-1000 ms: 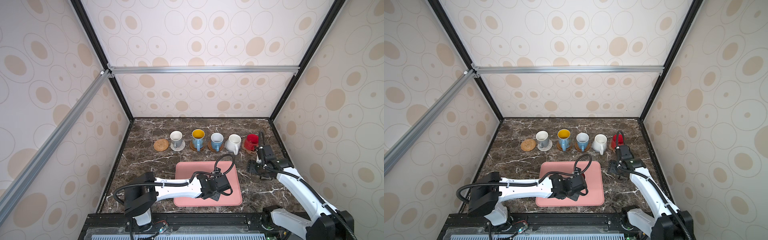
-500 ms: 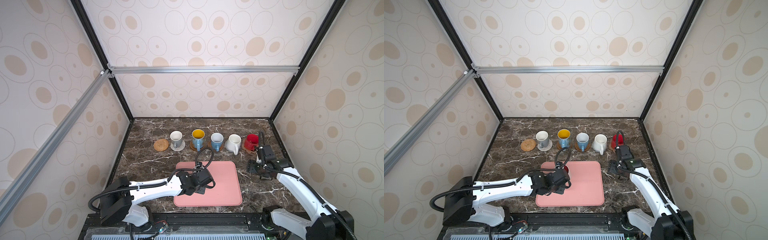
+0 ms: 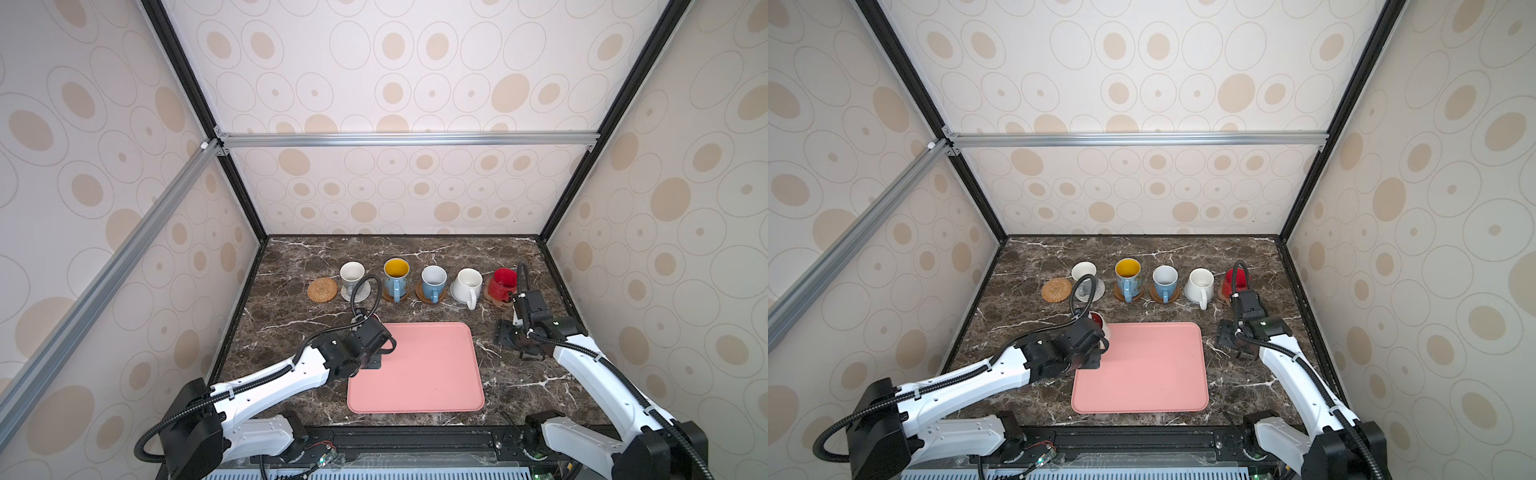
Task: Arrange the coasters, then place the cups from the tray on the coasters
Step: 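Lift the red-lined mug off the pink tray with the left gripper, then carry the red-lined mug with the left gripper to the rattan coaster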
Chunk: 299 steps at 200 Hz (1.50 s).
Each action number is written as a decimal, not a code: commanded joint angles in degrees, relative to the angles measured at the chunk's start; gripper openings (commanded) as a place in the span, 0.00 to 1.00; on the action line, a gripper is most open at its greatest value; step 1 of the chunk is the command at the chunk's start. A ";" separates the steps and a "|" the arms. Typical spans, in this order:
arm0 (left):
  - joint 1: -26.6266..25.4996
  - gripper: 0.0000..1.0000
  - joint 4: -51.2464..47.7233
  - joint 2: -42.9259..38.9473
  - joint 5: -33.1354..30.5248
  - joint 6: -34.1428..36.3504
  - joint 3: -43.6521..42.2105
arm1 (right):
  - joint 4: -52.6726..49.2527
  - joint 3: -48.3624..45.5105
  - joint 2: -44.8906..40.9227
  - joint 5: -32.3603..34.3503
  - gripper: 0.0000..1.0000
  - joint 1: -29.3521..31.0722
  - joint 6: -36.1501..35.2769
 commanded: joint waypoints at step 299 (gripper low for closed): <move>46.85 0.13 19.61 24.02 15.77 42.60 17.23 | -4.74 1.22 -4.87 1.97 0.74 -0.44 -0.71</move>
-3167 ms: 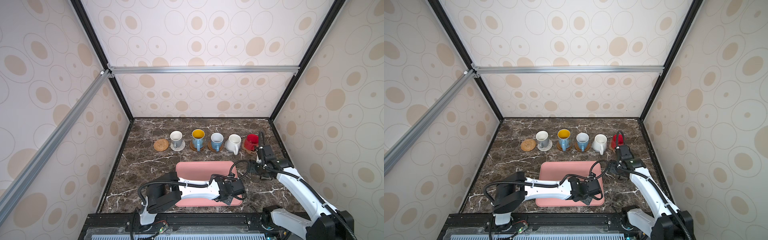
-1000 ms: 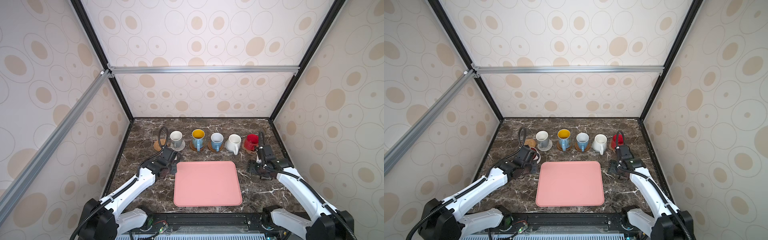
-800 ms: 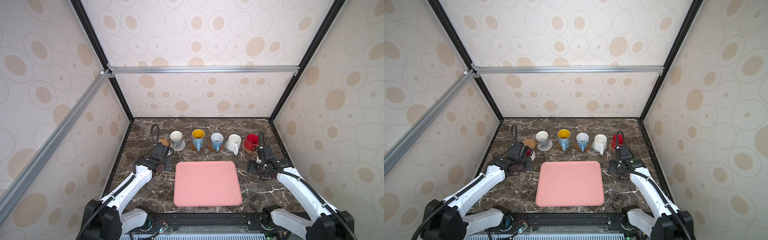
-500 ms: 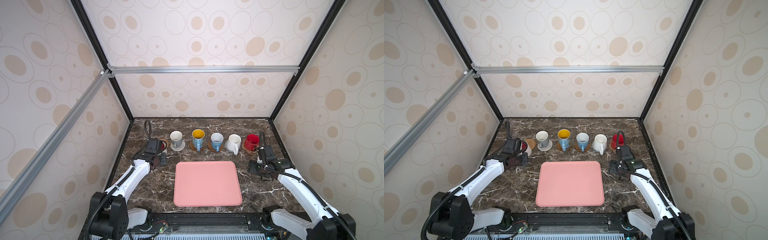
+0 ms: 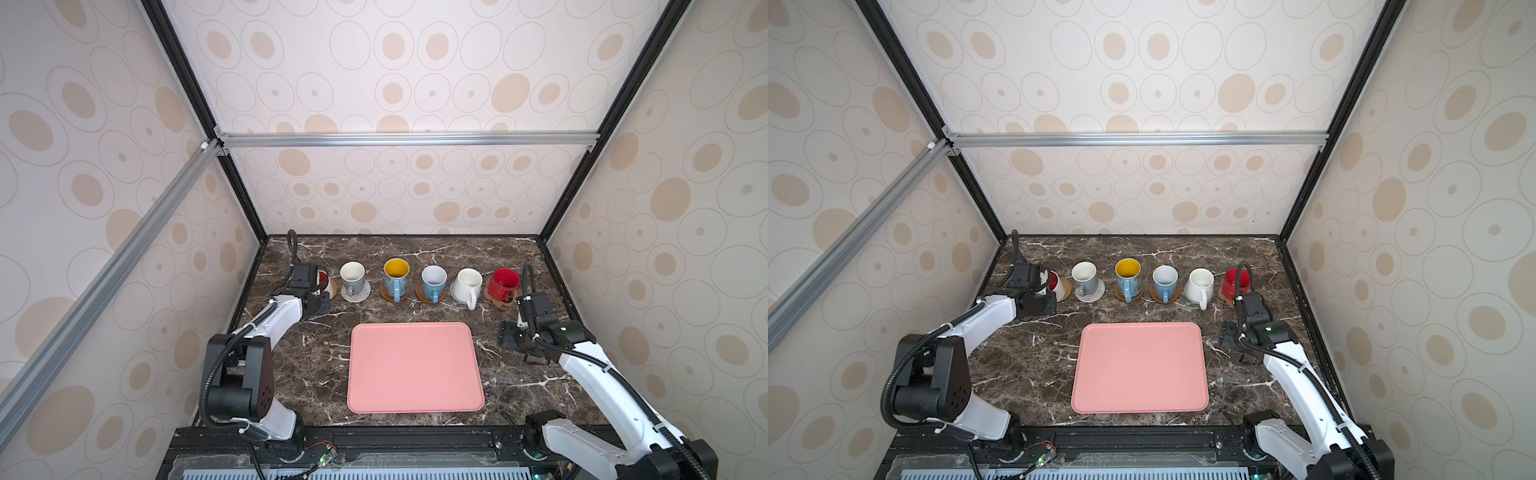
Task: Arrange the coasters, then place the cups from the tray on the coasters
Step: 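Carry the red-lined mug with the left gripper to the rattan coaster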
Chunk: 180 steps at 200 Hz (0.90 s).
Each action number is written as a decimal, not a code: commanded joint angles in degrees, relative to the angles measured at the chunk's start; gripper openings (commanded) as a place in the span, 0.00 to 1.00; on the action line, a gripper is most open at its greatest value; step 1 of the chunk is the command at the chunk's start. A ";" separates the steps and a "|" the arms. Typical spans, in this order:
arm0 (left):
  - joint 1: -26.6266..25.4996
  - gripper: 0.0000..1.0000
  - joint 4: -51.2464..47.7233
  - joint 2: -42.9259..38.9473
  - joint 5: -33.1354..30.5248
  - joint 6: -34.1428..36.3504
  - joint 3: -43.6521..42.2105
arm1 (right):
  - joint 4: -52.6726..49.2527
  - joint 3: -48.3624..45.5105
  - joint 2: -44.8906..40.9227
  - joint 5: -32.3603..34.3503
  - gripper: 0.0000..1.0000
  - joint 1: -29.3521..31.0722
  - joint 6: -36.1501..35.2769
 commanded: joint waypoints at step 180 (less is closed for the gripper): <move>3.86 0.12 5.65 13.45 1.23 7.07 12.62 | -3.46 0.82 -2.72 0.92 0.74 -0.39 0.20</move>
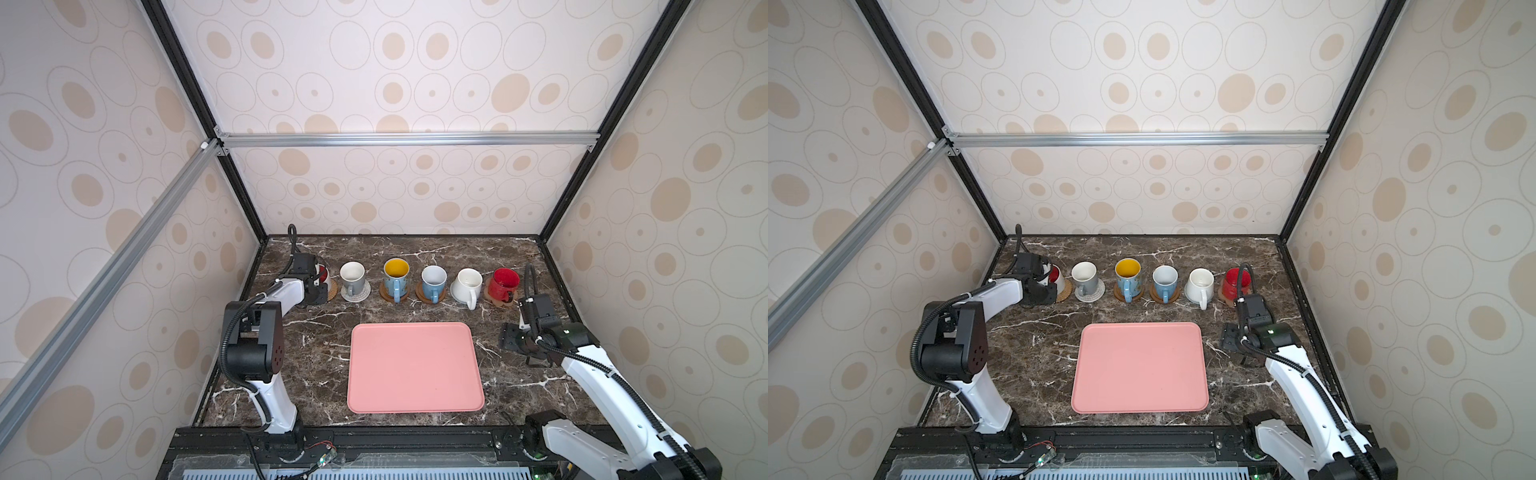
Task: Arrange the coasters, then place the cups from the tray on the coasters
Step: 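Carry the red-lined mug with the left gripper to the rattan coaster, then lower the red-lined mug onto the rattan coaster and open the left gripper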
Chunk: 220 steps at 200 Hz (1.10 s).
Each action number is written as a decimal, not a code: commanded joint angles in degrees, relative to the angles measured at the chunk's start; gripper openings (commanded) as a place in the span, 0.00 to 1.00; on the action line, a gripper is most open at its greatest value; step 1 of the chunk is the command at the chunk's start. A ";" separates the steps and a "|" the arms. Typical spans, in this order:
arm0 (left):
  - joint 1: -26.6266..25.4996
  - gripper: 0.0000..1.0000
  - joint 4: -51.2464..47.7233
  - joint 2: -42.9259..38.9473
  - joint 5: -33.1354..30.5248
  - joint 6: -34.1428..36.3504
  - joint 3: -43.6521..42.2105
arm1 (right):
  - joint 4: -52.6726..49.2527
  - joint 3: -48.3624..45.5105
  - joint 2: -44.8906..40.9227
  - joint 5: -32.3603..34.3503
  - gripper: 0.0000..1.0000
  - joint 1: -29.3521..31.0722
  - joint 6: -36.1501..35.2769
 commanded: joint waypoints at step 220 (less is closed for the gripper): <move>0.62 0.14 5.16 1.78 0.16 1.21 1.29 | -1.84 0.38 -1.25 1.25 0.73 -0.44 0.35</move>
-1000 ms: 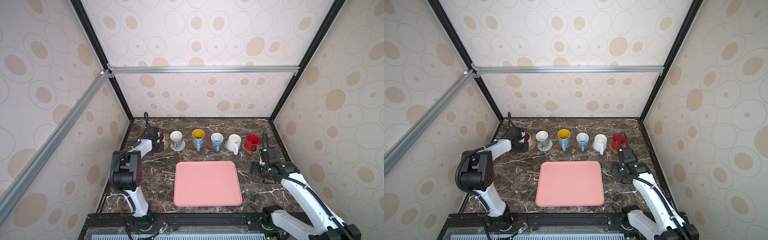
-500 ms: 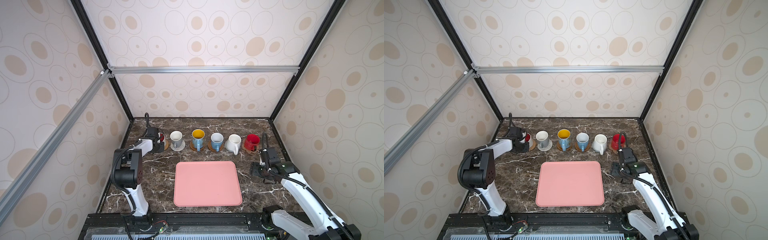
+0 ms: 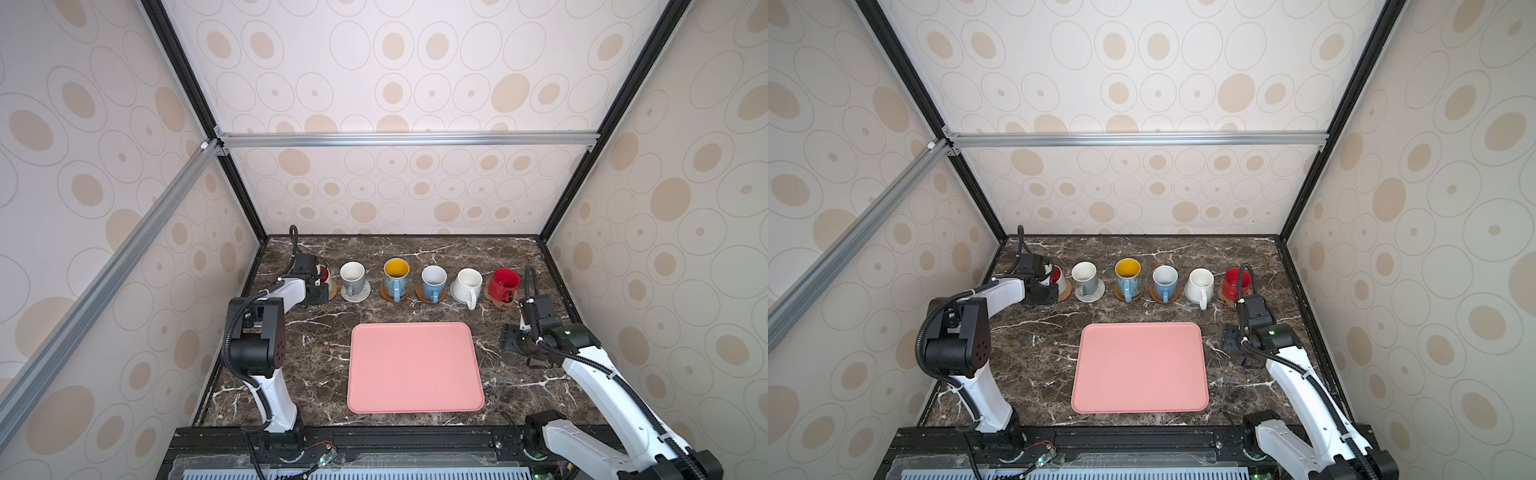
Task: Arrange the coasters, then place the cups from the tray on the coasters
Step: 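Lower the red-lined mug onto the rattan coaster and open the left gripper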
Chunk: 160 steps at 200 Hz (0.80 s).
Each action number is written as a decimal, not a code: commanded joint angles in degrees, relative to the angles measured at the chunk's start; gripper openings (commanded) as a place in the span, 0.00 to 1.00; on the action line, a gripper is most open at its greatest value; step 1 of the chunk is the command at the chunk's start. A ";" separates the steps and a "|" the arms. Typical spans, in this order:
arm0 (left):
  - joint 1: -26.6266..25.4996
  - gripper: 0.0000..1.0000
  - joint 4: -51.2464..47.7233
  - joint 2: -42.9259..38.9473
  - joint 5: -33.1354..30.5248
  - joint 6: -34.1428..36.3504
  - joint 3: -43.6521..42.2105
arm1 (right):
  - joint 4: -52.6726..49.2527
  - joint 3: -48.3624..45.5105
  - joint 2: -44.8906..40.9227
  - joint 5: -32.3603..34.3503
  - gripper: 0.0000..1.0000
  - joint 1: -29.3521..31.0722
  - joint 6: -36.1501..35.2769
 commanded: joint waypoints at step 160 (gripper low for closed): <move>0.65 0.31 4.44 -3.97 -0.11 0.38 -2.14 | -0.55 -0.04 -0.27 0.92 0.74 -0.44 0.39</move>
